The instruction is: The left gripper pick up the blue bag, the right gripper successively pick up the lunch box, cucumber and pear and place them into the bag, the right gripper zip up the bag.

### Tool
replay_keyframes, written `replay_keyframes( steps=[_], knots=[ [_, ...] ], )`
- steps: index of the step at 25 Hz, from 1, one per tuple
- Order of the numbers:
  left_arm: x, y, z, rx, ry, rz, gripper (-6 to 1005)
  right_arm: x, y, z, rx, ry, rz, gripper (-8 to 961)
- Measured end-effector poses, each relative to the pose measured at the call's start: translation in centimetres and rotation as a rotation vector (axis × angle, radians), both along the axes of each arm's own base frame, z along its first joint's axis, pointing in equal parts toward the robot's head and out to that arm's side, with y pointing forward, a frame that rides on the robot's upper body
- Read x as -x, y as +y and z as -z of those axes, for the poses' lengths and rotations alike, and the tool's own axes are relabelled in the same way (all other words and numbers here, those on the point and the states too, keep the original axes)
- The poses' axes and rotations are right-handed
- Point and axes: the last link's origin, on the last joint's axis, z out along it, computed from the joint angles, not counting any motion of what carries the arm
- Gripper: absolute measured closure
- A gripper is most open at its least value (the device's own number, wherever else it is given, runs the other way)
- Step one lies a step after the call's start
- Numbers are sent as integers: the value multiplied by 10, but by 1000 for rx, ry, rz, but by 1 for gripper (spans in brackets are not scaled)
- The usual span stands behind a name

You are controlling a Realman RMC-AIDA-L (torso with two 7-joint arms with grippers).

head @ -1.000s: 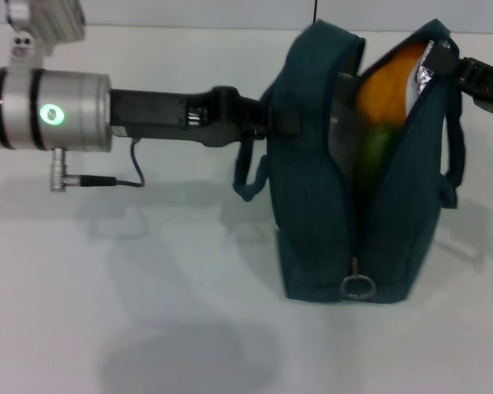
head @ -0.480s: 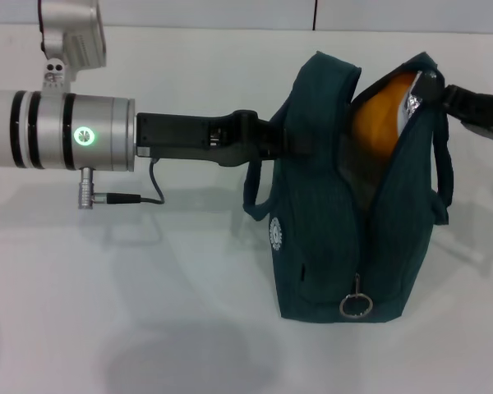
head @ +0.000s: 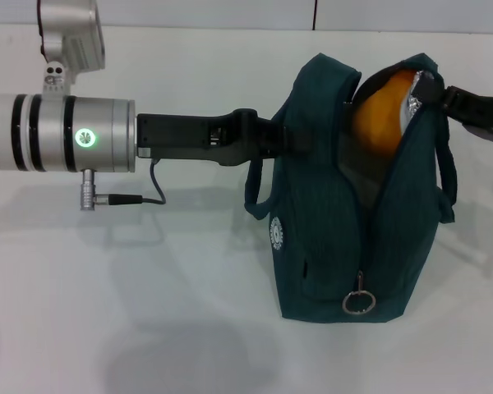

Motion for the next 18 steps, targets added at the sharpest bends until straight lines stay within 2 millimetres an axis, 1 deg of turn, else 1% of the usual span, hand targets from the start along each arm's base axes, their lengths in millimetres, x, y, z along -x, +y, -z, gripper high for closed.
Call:
replay_keyframes(
  steps=[2,12,18],
  knots=[
    [0,0,0,0,0,-1,961,-1,-1,-1,0,1,1,864],
    [1,-1,-1,-2,-8,-6,960,-11,-12,-8,-17,37,18,652],
    [1,0,-1,-3,-6,-6,961,-22,-29,-20,-63,78,10,418]
  ],
)
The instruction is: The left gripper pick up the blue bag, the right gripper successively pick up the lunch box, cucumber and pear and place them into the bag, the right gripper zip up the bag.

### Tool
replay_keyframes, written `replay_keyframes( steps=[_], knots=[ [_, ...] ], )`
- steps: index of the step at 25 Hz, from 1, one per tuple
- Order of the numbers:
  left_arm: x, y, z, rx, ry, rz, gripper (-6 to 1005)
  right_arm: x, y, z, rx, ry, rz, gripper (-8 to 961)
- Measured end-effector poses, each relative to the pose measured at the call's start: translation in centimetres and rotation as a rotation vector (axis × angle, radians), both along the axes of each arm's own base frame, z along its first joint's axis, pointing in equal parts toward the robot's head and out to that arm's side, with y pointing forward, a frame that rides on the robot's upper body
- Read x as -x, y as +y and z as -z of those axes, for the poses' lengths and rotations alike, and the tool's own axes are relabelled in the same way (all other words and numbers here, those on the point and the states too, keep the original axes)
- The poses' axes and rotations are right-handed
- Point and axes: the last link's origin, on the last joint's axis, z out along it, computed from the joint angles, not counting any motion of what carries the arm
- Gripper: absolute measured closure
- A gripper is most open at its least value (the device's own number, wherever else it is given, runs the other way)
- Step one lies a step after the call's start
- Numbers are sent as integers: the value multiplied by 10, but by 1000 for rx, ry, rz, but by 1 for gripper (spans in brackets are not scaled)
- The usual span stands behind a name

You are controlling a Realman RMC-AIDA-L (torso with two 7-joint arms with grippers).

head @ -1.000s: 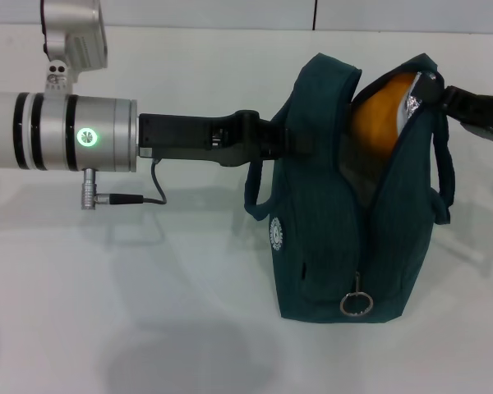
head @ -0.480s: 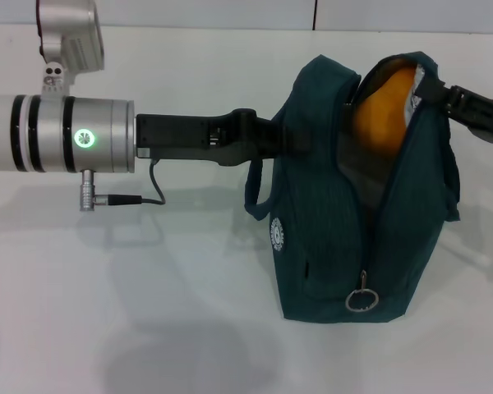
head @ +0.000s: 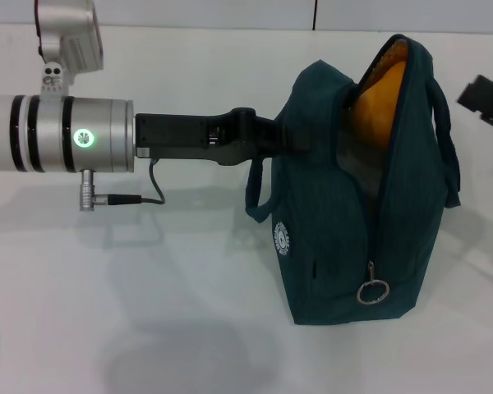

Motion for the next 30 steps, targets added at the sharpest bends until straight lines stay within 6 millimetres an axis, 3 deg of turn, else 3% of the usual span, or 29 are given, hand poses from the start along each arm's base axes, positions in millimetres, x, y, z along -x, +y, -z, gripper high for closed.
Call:
replay_keyframes(
  steps=[3,8,16,21,30],
  knots=[
    [0,0,0,1,1,0,961,-3,-11,-4,-35,6,-37,301],
    [5,-2,1,-5,4,-20,962,-3,-38,-2,-77,-30,-186,302],
    [16,-3,0,-23,13,-62,960,-7,-82,30,-45,-194,-461,304],
    [18,-4,0,-25,13,-67,960,-19,-100,43,-123,-257,-488,307],
    [18,-5,1,-22,10,-71,961,-45,-106,69,-199,-432,-387,312]
  ],
)
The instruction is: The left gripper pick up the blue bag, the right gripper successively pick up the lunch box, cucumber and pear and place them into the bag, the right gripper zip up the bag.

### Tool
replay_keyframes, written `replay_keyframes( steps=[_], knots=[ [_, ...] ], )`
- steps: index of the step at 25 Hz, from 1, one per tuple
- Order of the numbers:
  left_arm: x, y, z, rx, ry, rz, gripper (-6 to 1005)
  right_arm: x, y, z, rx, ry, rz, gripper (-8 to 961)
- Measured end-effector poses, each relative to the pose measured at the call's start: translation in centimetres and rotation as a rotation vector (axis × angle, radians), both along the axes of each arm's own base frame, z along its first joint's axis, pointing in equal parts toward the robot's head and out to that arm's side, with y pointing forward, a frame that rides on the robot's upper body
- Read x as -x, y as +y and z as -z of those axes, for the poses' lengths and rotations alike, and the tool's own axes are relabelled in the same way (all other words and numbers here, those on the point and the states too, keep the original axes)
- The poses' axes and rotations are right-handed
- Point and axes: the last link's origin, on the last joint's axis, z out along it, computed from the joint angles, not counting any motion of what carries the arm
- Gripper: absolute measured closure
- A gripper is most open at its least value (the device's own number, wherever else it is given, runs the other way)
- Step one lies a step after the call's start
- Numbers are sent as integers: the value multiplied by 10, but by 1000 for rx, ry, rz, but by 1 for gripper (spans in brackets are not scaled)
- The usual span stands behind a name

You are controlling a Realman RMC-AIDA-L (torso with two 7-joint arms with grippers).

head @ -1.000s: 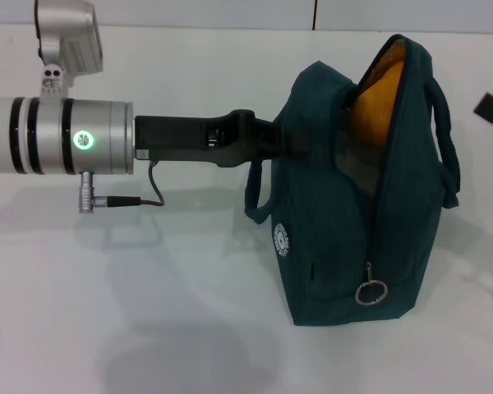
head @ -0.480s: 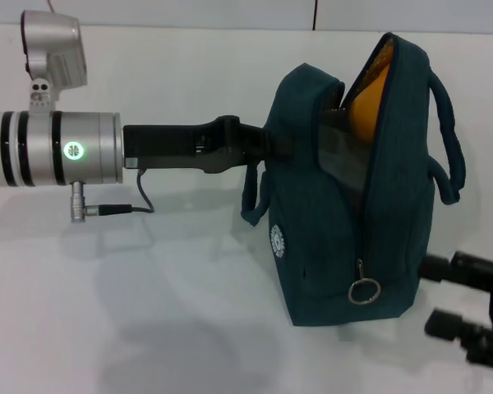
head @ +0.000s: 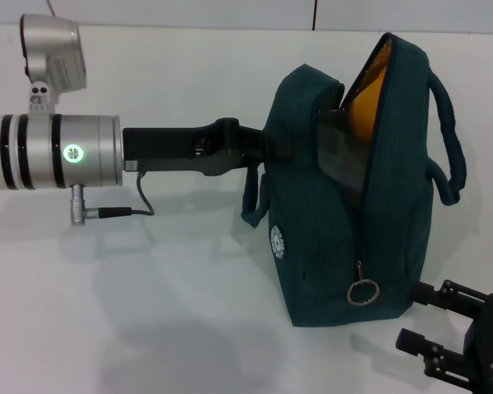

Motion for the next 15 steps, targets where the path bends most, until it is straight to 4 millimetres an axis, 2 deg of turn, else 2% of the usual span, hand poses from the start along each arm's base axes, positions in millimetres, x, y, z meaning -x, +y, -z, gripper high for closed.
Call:
replay_keyframes(
  steps=[5,15],
  knots=[
    [1,-1,1,3,-1,2,962,-4,4,5,-20,-41,16,312],
    [0,-2,2,9,-2,7,961,4,17,12,3,-65,-23,313]
  ],
)
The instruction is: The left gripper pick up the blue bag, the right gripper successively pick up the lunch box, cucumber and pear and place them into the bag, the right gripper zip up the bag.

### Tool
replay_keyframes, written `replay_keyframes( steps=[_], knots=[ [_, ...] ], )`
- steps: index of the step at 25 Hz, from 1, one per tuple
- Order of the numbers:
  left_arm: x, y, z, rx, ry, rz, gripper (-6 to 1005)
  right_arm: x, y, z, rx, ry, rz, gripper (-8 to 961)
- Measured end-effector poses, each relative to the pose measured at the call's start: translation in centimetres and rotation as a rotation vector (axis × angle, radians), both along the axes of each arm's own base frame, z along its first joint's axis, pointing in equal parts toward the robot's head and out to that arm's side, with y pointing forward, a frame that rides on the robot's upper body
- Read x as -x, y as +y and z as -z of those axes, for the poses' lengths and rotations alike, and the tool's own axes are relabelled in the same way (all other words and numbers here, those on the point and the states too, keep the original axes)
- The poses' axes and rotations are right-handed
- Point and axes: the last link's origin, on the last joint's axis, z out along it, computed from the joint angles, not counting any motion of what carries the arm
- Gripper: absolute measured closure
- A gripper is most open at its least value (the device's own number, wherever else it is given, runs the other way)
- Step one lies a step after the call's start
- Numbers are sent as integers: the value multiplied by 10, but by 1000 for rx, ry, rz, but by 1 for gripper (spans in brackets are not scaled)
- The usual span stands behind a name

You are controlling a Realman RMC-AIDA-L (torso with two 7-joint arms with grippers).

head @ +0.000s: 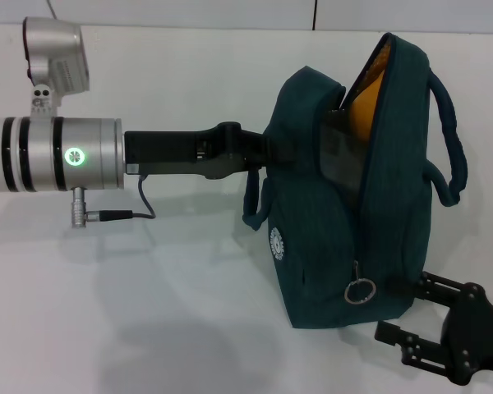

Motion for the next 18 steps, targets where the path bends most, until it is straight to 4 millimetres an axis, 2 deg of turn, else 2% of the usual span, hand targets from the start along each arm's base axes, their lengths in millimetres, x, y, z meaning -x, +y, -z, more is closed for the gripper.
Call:
replay_keyframes(
  steps=[8,18],
  knots=[
    [0,-1,0,2,-1,0,960,10,12,5,13,-6,-38,313],
    [0,0,0,-2,-8,-3,962,14,13,9,32,-7,-51,314]
  ],
)
